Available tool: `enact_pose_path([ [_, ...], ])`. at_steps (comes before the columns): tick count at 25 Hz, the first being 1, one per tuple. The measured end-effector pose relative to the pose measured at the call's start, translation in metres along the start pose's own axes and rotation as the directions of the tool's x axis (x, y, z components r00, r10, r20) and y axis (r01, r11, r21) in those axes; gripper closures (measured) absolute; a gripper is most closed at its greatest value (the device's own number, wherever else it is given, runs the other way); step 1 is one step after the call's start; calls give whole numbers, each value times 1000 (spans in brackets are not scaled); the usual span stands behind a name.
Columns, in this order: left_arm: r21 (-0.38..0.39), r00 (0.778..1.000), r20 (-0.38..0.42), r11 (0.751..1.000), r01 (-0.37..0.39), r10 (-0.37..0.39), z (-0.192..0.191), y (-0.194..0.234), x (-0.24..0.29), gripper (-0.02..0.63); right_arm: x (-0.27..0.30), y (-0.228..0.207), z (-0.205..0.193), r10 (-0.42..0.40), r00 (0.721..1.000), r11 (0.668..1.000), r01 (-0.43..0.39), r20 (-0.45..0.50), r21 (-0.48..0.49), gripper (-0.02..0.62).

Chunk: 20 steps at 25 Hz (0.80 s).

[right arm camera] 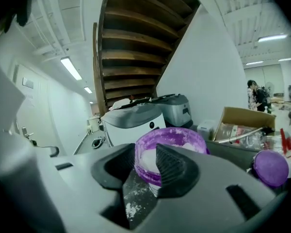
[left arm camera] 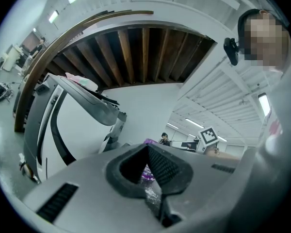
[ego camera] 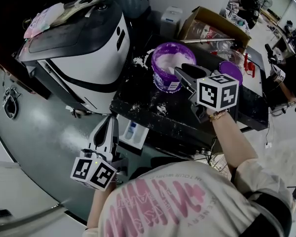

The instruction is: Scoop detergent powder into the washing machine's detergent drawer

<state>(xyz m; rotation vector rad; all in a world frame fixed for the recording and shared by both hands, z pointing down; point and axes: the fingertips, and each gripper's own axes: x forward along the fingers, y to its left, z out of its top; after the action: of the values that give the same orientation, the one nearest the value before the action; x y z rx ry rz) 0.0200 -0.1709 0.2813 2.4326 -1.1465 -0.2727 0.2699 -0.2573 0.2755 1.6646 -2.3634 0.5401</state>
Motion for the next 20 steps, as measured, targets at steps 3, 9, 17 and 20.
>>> enact_pose_path([
  [3,-4,1000,8,1000,-5,5,1,1,-4,603,8,0,4,26,999,1000,-26,-44,-6,447],
  [9,-10,1000,11,1000,-10,10,-1,1,-14,603,20,0,7,52,989,998,-57,-137,-28,471],
  [17,-19,999,21,999,-26,26,-3,8,-30,603,31,-9,-4,54,954,996,-31,-294,82,435],
  [20,-27,999,27,999,-31,31,-3,9,-36,603,35,-10,-8,34,936,997,-9,-350,72,425],
])
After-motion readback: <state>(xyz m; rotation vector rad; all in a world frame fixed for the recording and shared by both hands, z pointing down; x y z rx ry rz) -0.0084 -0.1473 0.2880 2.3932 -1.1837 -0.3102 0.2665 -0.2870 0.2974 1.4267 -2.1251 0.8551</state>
